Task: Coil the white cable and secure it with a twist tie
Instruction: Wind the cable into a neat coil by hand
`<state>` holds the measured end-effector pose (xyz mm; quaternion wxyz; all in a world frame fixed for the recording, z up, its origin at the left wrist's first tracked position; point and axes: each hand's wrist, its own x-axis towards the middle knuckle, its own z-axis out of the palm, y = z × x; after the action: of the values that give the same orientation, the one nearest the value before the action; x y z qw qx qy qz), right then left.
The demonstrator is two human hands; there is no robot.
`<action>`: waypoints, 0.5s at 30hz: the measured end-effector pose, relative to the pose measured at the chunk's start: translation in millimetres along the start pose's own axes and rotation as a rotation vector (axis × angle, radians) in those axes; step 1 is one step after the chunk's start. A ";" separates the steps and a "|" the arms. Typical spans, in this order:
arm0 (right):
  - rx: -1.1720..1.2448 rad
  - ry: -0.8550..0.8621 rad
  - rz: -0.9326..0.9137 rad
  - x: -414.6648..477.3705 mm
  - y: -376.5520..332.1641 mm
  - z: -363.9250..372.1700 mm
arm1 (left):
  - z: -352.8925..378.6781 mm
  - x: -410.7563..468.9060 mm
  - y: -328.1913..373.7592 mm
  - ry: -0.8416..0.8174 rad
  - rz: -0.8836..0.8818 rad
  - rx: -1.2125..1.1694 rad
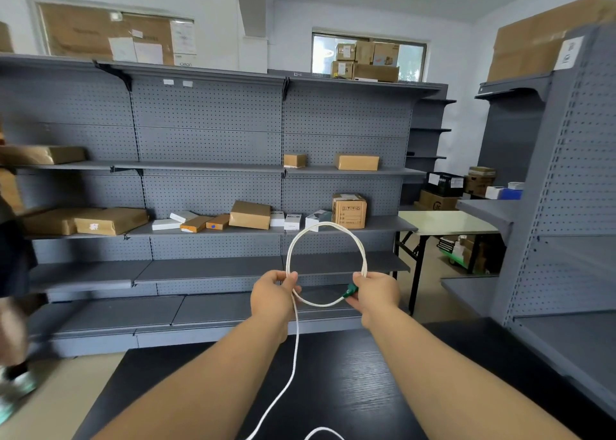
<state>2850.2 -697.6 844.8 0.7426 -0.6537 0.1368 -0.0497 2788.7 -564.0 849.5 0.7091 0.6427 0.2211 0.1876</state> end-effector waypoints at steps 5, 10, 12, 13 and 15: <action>0.059 0.024 0.030 -0.9 0.4 1.5 | 4.8 -2.6 -0.2 -0.037 -0.055 -0.049; 0.092 0.006 0.073 -4.6 3.1 4.3 | 9.3 -1.9 1.9 0.022 -0.006 -0.014; 0.085 -0.011 0.095 -7.4 3.8 7.2 | 11.3 -3.1 2.7 0.055 0.060 0.034; 0.071 -0.018 0.101 -9.3 3.9 8.4 | 12.5 -4.0 3.1 0.071 0.092 0.049; 0.061 -0.027 0.108 -12.7 3.6 10.5 | 14.3 -5.6 3.6 0.102 0.140 0.062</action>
<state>2840.5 -683.9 844.2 0.7657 -0.6229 0.1602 -0.0050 2792.1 -578.6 854.6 0.6618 0.6678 0.2172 0.2624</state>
